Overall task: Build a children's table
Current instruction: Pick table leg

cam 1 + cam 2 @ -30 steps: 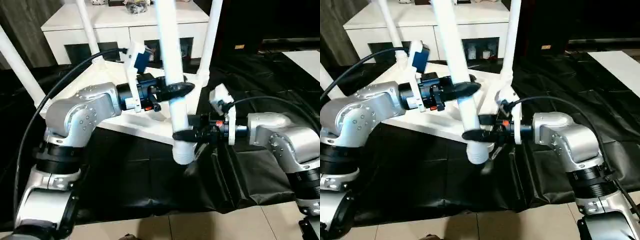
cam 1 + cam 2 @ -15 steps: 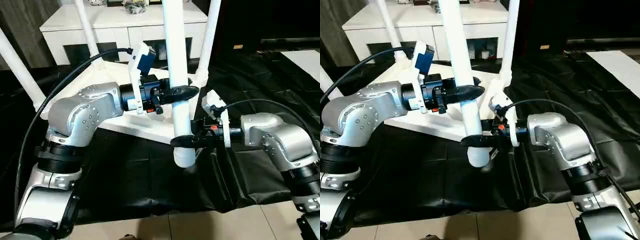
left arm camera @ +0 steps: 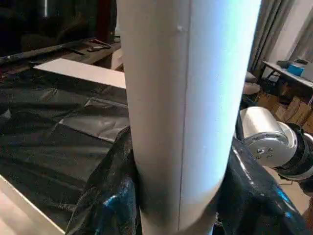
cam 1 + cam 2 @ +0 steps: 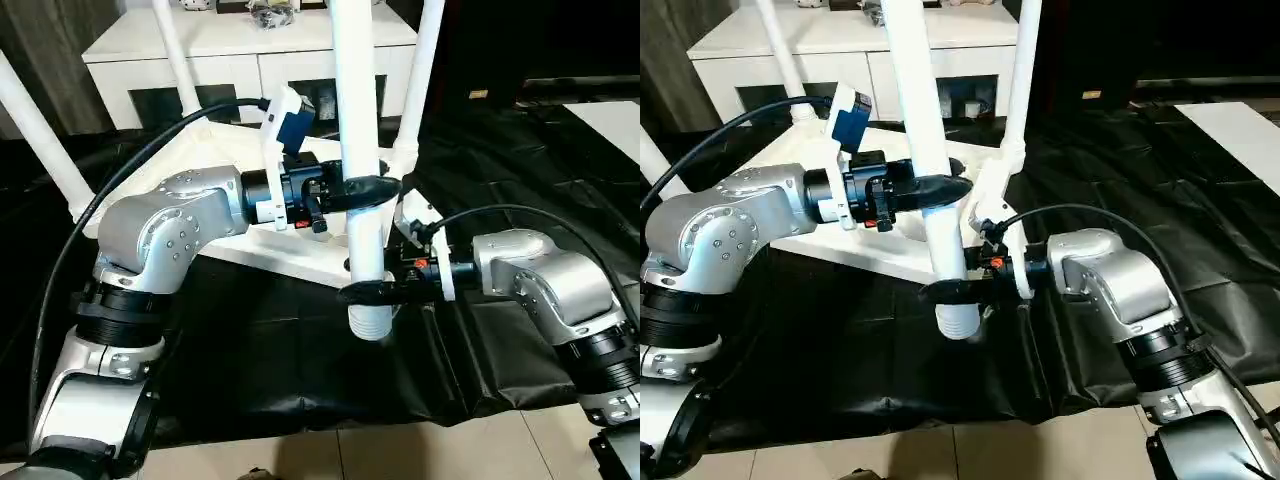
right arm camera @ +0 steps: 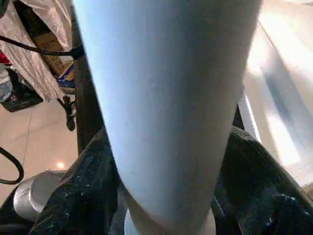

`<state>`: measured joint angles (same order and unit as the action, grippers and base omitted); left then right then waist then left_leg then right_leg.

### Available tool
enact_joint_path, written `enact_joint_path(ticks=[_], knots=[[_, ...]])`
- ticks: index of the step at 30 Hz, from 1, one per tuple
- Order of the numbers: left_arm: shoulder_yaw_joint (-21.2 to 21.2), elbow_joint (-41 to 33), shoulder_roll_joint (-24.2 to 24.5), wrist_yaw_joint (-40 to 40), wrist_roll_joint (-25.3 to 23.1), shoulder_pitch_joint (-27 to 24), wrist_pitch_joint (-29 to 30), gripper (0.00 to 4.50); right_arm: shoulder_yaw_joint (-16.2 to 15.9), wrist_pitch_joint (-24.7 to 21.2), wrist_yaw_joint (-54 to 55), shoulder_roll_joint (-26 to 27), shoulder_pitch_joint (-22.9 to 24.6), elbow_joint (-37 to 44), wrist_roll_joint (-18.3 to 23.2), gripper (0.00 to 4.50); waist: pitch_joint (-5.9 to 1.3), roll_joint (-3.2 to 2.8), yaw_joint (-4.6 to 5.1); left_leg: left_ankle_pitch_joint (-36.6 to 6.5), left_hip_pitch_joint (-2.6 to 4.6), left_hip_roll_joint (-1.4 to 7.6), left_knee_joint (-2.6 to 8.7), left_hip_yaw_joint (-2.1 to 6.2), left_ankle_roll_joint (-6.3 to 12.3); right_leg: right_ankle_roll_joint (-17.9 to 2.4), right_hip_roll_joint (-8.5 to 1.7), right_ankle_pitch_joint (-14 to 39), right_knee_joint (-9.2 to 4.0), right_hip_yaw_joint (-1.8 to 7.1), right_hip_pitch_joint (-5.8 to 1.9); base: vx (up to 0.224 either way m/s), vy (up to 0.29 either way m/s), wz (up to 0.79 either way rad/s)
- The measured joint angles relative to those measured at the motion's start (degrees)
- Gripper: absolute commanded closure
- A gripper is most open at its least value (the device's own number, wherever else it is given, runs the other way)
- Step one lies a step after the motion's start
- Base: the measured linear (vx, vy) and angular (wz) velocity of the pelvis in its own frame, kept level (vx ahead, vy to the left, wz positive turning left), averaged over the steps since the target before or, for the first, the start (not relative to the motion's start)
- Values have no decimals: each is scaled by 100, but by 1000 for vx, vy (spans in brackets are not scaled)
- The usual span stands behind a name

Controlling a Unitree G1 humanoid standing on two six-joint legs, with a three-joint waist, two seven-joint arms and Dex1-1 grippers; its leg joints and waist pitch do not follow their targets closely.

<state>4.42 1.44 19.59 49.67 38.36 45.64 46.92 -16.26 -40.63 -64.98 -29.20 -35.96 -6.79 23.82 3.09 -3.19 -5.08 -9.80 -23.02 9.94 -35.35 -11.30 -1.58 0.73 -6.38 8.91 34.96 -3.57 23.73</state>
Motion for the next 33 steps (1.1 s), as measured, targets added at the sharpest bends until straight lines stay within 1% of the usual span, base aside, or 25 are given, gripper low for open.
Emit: enact_joint_path(ticks=[2, 4, 6, 8, 9, 16, 17, 18, 20, 21, 22, 23, 25, 27, 29, 31, 32, 33], knots=[[0, 0, 0, 1, -1, 0, 0, 273, -6, 0, -7, 1, 0, -18, -2, 189, 0, 0, 0, 0, 0, 0, 0, 0, 0, 0, 0, 0, 0, 0, 0, 0, 0, 0], [0, 0, 1, 0, -12, 0, 0, 273, -9, 0, -44, 7, 0, -18, -1, 192, 0, 0, 0, 0, 0, 0, 0, 0, 0, 0, 0, 0, 0, 0, 0, 0, 0, 0], [0, 0, 0, 4, -28, 0, 0, 273, -10, 0, -48, 28, 0, -24, -2, 219, 0, 0, 1, 0, 0, 0, 0, 0, 0, 0, 0, 0, 0, 0, 0, 0, 0, 0], [-3, 0, 0, -2, -34, 0, 1, 273, -16, 5, -55, 41, 0, -22, -6, 233, 0, 0, 0, 0, 0, 0, 0, 0, 0, 0, 0, 0, 0, 0, 0, 0, 0, 0], [-4, 0, -1, -2, -34, 0, 5, 273, -34, 17, -59, 55, 0, -15, -13, 247, 0, 0, 0, 0, 0, 0, 0, 0, 0, 0, 0, 0, 0, 0, 0, 0, 0, 0], [-7, 0, -13, -30, -41, -1, 24, 273, -44, 20, -60, 112, 0, -22, -45, 261, 0, -1, -3, 0, 0, 0, 0, 0, 0, -1, 0, -1, 1, 0, 0, 0, 0, 0], [-23, 0, -29, -60, -34, 1, 65, 238, -41, 18, -56, 118, 2, -23, -44, 261, -1, -1, -2, 0, 0, 0, -1, 0, 0, -2, 0, -1, 1, 0, 0, 0, 0, 0], [-69, 7, -42, -93, -14, 11, 165, 238, -32, 14, -51, 127, 11, -23, -39, 261, -1, -1, -1, 0, 0, 0, -1, 0, 0, -2, 0, -1, 2, 0, 0, 0, 0, 0], [-124, 56, -52, -142, 17, 20, 245, 203, 3, 9, 1, 158, 57, -20, -4, 262, -1, -1, -1, 0, 1, 0, -1, 0, 0, -2, 0, -1, 3, 0, 0, 0, 0, 0], [-126, 87, -53, -145, 17, 20, 257, 201, 16, 3, 41, 159, 78, -19, 20, 262, -1, -1, -1, 0, 1, 0, -1, 0, 0, -2, 0, -1, 2, 0, 0, 0, 0, 0], [-125, 124, -54, -135, 20, 18, 267, 201, 63, -8, 95, 160, 103, -19, 30, 262, -1, -1, -3, 0, 1, 0, -1, 0, 0, -2, 0, -1, 2, 0, 0, 0, 0, 0], [-128, 159, -53, -117, 27, 14, 267, 185, 182, -21, 151, 156, 155, -15, 37, 263, -1, -2, -11, 0, 0, 0, -1, 0, 0, -2, 0, -1, 2, 0, -1, 0, 0, 0], [-168, 223, -49, -108, 29, 9, 266, 162, 321, -42, 233, 146, 215, -13, 44, 263, -1, -2, -8, 0, 0, 0, -2, 0, 0, -2, -1, -1, 2, 0, -2, 0, 0, 0], [-226, 315, -50, -100, 38, -7, 261, 157, 539, -78, 383, 141, 309, 48, 127, 263, -2, -5, -4, 0, 1, 0, -3, 0, 0, -2, -1, -1, 2, 0, -1, 0, 0, 0], [-247, 389, -37, -90, 36, -50, 242, 127, 757, -145, 511, 114, 381, 159, 161, 264, -4, -7, -4, 0, 1, 0, -3, 1, 0, -2, -1, -1, 2, -1, -1, 0, 0, 0], [-247, 418, -34, -82, 26, -99, 209, 120, 912, -155, 586, 84, 413, 178, 201, 264, -5, -9, -4, 0, 1, 0, -3, 1, 0, -2, -1, -1, 2, -1, -1, 0, 0, 0], [-223, 603, -44, -84, -138, -101, -127, 99, 1034, -147, 777, 86, 456, 199, 204, 264, -7, -12, -3, 0, 4, 0, -3, 2, 0, -2, 0, -1, 2, -1, -4, 0, 0, 0], [-95, 862, 20, -99, -483, -96, -607, 99, 1144, -96, 999, 90, 483, 197, 156, 264, -10, -22, 1, 0, 5, -1, -3, 2, 0, -3, -1, -2, 0, -1, -5, 0, 0, 0]])
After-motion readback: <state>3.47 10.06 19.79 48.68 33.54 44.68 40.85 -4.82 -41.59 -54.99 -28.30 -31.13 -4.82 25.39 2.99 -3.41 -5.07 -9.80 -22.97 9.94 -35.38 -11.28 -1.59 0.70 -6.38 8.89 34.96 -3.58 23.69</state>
